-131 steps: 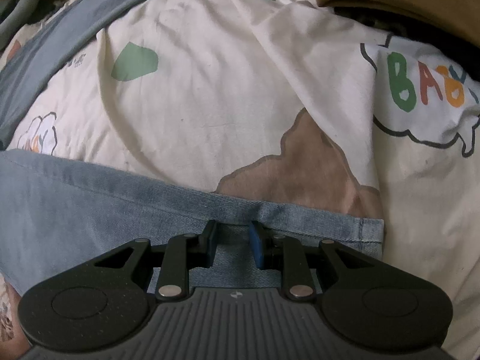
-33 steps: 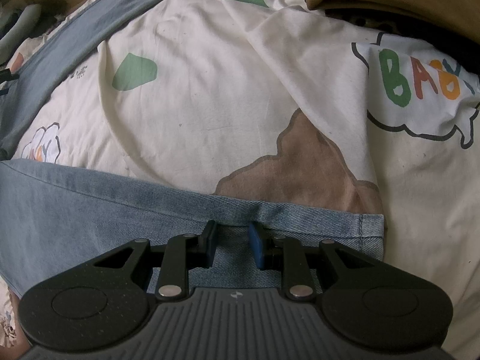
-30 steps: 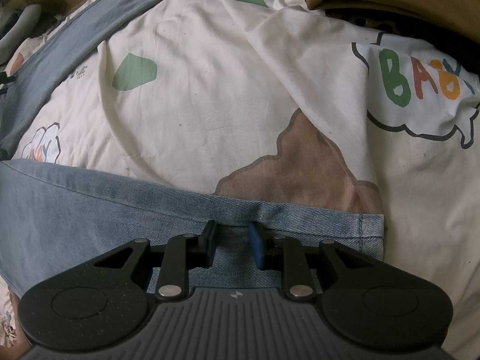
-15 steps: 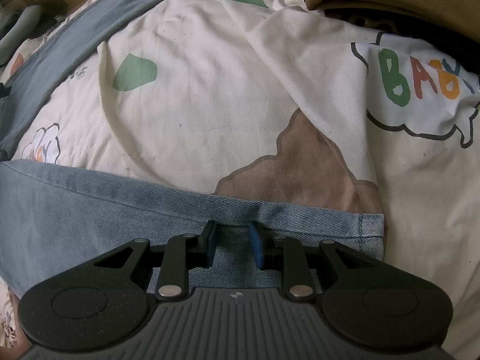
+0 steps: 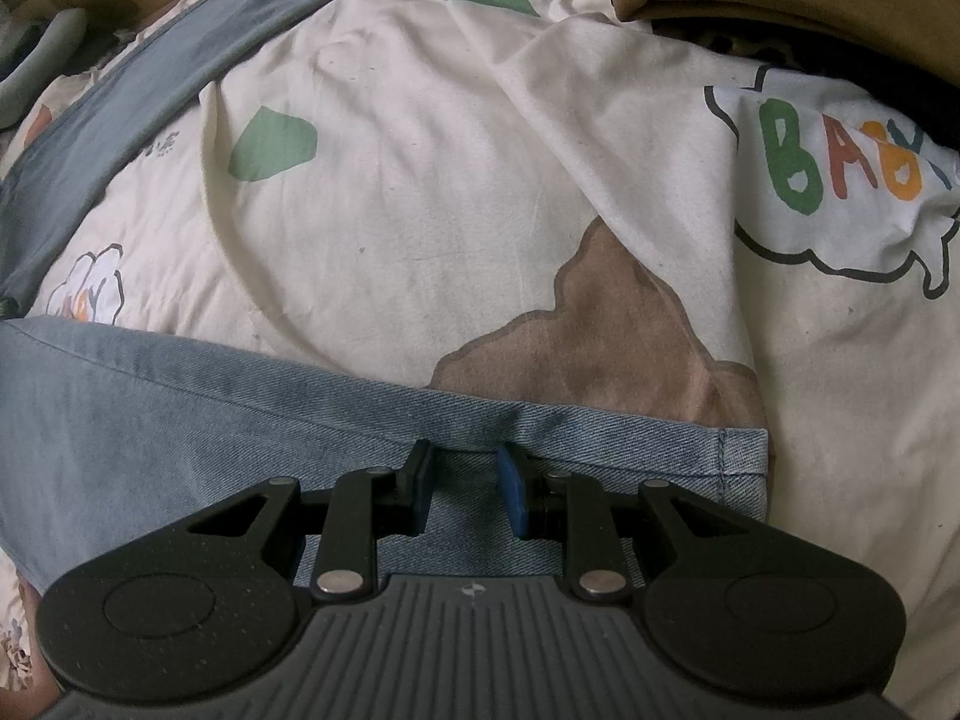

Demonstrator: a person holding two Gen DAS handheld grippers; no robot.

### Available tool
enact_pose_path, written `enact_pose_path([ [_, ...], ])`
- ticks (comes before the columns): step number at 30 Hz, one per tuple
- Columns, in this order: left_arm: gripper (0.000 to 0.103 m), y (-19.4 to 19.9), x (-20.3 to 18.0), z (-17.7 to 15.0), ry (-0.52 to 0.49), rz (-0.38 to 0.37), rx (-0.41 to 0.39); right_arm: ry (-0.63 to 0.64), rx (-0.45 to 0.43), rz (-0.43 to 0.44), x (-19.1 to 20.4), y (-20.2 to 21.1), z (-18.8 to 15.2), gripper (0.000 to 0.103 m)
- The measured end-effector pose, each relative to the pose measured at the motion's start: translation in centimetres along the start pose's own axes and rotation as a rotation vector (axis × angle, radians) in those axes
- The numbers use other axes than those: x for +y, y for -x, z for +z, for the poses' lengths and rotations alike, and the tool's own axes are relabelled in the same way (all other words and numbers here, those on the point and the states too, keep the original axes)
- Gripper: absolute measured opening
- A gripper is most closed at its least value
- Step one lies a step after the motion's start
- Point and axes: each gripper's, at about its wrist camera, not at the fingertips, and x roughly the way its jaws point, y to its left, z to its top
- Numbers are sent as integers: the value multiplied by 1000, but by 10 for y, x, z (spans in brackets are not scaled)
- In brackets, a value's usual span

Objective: Fold clothes
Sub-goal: 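Open the left gripper and lift both grippers away from the jeans, then move both open grippers over the folded jeans toward the leg and waistband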

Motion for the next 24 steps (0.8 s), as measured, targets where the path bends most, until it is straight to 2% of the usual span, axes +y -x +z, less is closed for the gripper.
enact_pose_path([
  [5, 39, 58, 37, -5, 46, 25, -16, 16, 35, -4, 4, 1, 7, 30],
  [11, 54, 134, 76, -24, 101, 40, -15, 59, -26, -9, 8, 33, 17, 30],
  [19, 55, 226, 105, -70, 168, 78, 12, 41, -113, 14, 5, 90, 24, 32],
  [21, 55, 248, 111, -80, 185, 82, 19, 41, -127, 16, 3, 103, 25, 37],
  [24, 55, 278, 118, -97, 256, 94, 14, 36, -145, 29, 0, 121, 25, 39],
])
